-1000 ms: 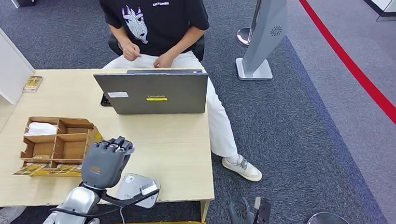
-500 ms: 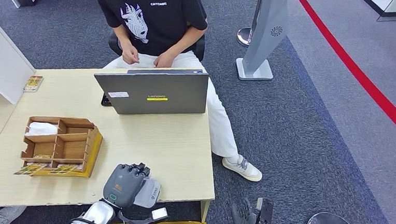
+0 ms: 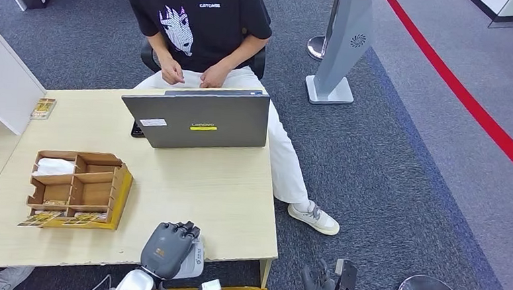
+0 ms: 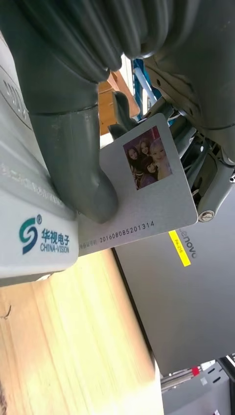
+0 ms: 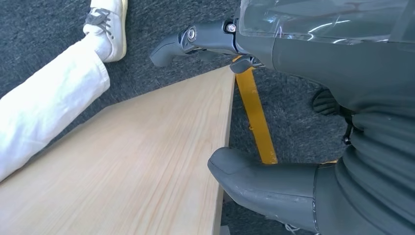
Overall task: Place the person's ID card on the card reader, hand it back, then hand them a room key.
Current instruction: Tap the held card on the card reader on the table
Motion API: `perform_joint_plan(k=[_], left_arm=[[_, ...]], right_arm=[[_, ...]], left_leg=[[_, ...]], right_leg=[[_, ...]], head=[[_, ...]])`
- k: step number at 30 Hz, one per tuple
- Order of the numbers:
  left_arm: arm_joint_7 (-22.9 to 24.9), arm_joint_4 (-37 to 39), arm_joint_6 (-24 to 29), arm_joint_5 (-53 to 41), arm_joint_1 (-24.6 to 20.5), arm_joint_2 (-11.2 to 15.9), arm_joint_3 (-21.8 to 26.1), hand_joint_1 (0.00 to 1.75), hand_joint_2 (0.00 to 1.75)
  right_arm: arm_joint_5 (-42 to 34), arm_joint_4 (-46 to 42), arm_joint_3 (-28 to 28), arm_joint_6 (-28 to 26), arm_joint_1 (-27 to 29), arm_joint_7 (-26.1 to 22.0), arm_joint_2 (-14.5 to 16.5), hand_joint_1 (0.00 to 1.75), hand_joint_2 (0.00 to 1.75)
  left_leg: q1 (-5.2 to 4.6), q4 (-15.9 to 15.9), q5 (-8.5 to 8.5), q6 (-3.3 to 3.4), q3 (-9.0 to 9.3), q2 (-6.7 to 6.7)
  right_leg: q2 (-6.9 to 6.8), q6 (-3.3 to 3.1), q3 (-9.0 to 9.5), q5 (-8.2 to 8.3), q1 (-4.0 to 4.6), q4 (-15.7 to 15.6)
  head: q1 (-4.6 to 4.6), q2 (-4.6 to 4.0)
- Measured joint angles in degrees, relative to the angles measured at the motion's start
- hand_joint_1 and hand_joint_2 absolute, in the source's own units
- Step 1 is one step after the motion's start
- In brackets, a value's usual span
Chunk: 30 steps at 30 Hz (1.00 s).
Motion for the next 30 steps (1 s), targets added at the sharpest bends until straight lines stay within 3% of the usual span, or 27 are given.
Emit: perform_joint_plan(k=[8,21,25,30], left_arm=[[4.00,-4.65,-0.14,0.07,-0.35,0.72,1.38,1.75,1.75],[5.22,-19.17,-0.74,0.04,-0.38,3.10,14.57,1.75,1.75],[1.39,-23.19,-0.80,0.06,0.74,2.65,19.07,1.75,1.75],[-5.83,-29.40,-2.68,0.96,0.96,0.46,29.80,1.75,1.75]], right_arm=[[1.55,0.00,-1.26,0.28,0.13,0.03,0.01,0.00,1.75],[3.67,0.00,-2.94,0.96,0.05,0.26,0.03,0.00,1.75],[4.56,0.00,-3.59,1.40,0.09,0.25,0.05,0.00,1.75],[6.28,0.00,-4.55,1.68,0.10,0.30,0.31,0.00,1.75]], left_leg=[[0.00,0.00,0.03,0.00,-0.02,-0.01],[0.02,-0.01,0.04,-0.03,-0.03,-0.03],[0.01,-0.01,0.04,-0.03,-0.04,-0.03],[0.01,-0.01,0.05,-0.03,-0.03,-0.02]], right_leg=[[0.00,0.00,0.00,0.00,0.01,0.01],[-0.03,-0.01,0.00,0.00,0.03,0.03],[-0.02,-0.01,-0.01,0.00,0.03,0.03],[-0.01,-0.01,-0.01,0.00,0.03,0.03]], head=[[0.01,0.00],[0.00,0.00],[0.01,0.00],[0.00,0.00]])
